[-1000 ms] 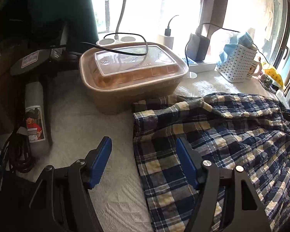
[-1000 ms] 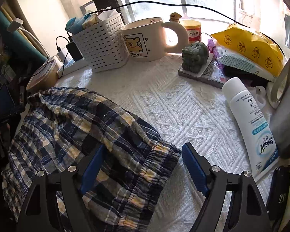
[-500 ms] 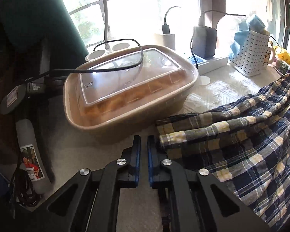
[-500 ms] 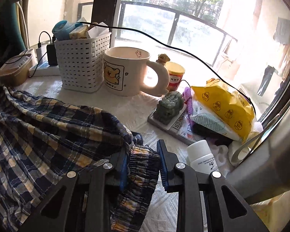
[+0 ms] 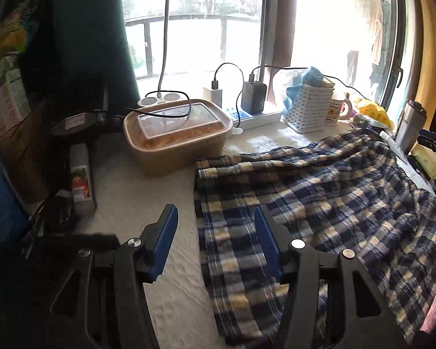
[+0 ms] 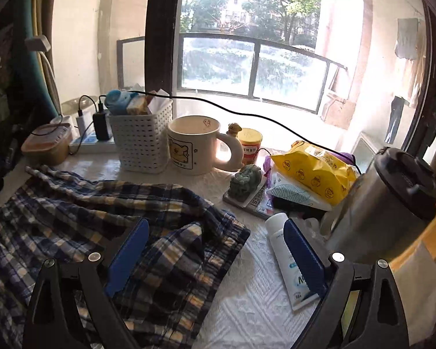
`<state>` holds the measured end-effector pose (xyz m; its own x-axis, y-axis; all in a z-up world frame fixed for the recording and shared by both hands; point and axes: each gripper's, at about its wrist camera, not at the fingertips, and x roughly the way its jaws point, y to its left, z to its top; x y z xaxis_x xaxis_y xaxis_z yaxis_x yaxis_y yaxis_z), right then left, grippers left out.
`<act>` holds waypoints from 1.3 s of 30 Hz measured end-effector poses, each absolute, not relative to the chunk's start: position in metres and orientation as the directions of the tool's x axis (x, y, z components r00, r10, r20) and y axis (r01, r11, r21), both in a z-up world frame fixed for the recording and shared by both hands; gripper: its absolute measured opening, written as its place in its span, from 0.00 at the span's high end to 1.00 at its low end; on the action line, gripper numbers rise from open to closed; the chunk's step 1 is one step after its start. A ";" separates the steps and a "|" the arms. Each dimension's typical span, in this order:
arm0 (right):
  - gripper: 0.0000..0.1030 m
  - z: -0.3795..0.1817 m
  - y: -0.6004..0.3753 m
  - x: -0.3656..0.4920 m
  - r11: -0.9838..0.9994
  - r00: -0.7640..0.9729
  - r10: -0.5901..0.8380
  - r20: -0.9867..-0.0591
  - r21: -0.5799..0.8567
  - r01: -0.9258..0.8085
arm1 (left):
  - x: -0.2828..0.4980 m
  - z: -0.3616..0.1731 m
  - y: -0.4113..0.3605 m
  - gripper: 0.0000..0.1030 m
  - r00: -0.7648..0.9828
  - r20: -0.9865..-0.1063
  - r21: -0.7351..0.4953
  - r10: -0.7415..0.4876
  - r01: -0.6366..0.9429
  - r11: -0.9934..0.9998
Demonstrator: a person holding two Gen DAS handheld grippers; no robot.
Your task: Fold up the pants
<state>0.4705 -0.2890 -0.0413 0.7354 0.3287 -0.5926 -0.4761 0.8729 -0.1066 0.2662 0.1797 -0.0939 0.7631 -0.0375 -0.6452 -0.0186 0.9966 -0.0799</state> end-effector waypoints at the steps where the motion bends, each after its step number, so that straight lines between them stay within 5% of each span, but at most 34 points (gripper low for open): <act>1: 0.08 -0.039 -0.297 0.455 0.872 0.731 0.348 -0.586 -0.084 -0.483 | 0.248 -0.092 0.176 0.47 0.771 -0.635 -0.095 -0.047 -0.018 0.995; 13: 0.09 -0.078 -0.356 0.326 0.892 0.688 0.399 -0.607 0.083 -0.444 | 0.117 -0.123 0.138 0.45 0.771 -0.633 -0.182 -0.070 -0.060 0.981; 20: 0.26 -0.095 -0.359 0.307 0.904 0.672 0.394 -0.627 0.135 -0.405 | 0.059 -0.140 0.122 0.45 0.760 -0.641 -0.253 -0.110 -0.073 0.965; 39: 0.26 -0.094 -0.358 0.275 0.908 0.666 0.389 -0.637 0.142 -0.394 | 0.021 -0.166 0.073 0.45 0.696 -0.695 -0.197 -0.182 0.060 0.979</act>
